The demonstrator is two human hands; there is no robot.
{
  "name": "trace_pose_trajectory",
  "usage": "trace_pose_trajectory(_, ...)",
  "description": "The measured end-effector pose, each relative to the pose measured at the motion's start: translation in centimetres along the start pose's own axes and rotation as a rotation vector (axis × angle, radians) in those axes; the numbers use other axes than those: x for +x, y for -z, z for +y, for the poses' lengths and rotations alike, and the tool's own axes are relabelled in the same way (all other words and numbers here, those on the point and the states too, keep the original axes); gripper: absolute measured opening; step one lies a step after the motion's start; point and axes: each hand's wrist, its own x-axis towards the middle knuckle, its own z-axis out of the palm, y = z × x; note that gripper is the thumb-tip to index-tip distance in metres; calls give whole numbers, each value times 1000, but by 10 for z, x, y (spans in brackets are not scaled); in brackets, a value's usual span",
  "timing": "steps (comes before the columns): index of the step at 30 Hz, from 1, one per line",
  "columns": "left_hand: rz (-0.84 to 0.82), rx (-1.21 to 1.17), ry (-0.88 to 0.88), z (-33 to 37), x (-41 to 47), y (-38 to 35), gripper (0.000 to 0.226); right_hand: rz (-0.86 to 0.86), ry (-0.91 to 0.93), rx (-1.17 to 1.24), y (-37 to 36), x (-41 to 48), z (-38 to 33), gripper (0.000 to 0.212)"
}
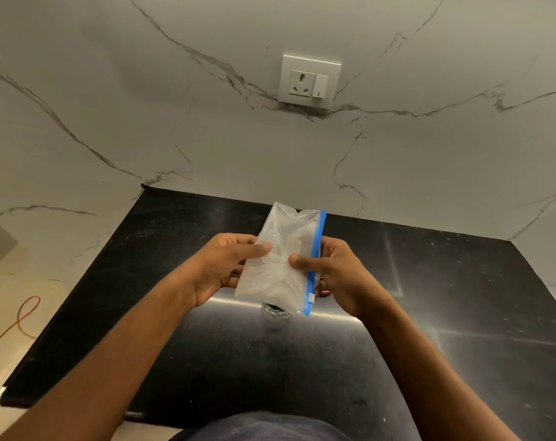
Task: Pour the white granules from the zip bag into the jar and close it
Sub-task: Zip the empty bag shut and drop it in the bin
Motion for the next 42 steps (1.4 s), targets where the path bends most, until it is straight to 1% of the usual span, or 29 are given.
trace_pose_trajectory(1, 17, -4, -5, 0, 2, -1, 22, -6, 15, -28, 0, -1, -2, 32)
trace_pose_trajectory(3, 8, -51, -9, -2, 4, 0, 24, -15, 49, -34, 3, -2, -3, 32)
trace_pose_trajectory(7, -10, -214, -2, -1, 2, -2, 25, -17, 97, 117, 10, -3, 3, 34)
trace_pose_trajectory(8, -2, -226, 6, -1, 1, -3, 24, -5, 89, 150, 9, -3, 4, 37)
trace_pose_trajectory(10, 20, -234, 13, -3, 1, -3, 30, -2, 78, 200, 7, -3, 5, 50)
trace_pose_trajectory(12, 21, -253, 3, -3, 1, -3, 29, -2, 107, 174, 7, -3, 8, 54)
trace_pose_trajectory(13, 13, -277, 5, -4, 2, -2, 24, 7, 135, 133, 7, -2, 8, 55)
trace_pose_trajectory(14, -15, -315, 20, -6, 2, -1, 24, 24, 171, 80, 8, -2, 9, 54)
trace_pose_trajectory(15, -58, -342, 61, -7, 2, 0, 35, 41, 212, 18, 9, -2, 10, 53)
trace_pose_trajectory(16, -105, -337, 107, -10, 3, -1, 48, 52, 257, -42, 10, -1, 10, 53)
trace_pose_trajectory(17, -154, -311, 135, -12, 2, -4, 57, 58, 296, -90, 9, -1, 9, 54)
trace_pose_trajectory(19, -176, -273, 136, -16, 2, -12, 57, 64, 330, -107, 8, -1, 8, 60)
trace_pose_trajectory(20, -145, -291, 119, -17, 3, -15, 55, 71, 317, -73, 9, 0, 9, 60)
trace_pose_trajectory(21, -103, -319, 97, -18, 3, -15, 53, 78, 287, -9, 8, 1, 9, 53)
trace_pose_trajectory(22, -62, -344, 68, -20, 5, -15, 51, 84, 237, 76, 8, 0, 10, 42)
trace_pose_trajectory(23, -30, -363, 38, -21, 6, -14, 50, 86, 169, 155, 7, -1, 12, 36)
trace_pose_trajectory(24, -9, -365, 12, -22, 5, -13, 49, 81, 107, 206, 6, -3, 15, 41)
trace_pose_trajectory(25, 6, -347, -11, -22, 4, -13, 50, 59, 55, 208, 5, -5, 18, 47)
trace_pose_trajectory(27, 43, -269, -51, -27, 1, -13, 53, -3, -23, 140, 1, -6, 24, 52)
trace_pose_trajectory(29, 92, -232, -73, -31, -4, -11, 52, -13, -51, 132, -6, -7, 27, 45)
trace_pose_trajectory(32, 148, -263, -74, -36, -17, -3, 53, 19, -53, 166, -13, -5, 31, 30)
trace_pose_trajectory(35, 221, -234, -79, -45, -33, 8, 52, 10, -80, 220, -28, -3, 33, 27)
trace_pose_trajectory(38, 359, -204, -96, -56, -52, 23, 49, -9, -114, 260, -47, 3, 38, 20)
trace_pose_trajectory(40, 479, -160, -100, -66, -68, 40, 38, -32, -147, 276, -65, 6, 42, 13)
trace_pose_trajectory(42, 596, -104, -94, -78, -87, 64, 17, -47, -161, 254, -86, 8, 46, 13)
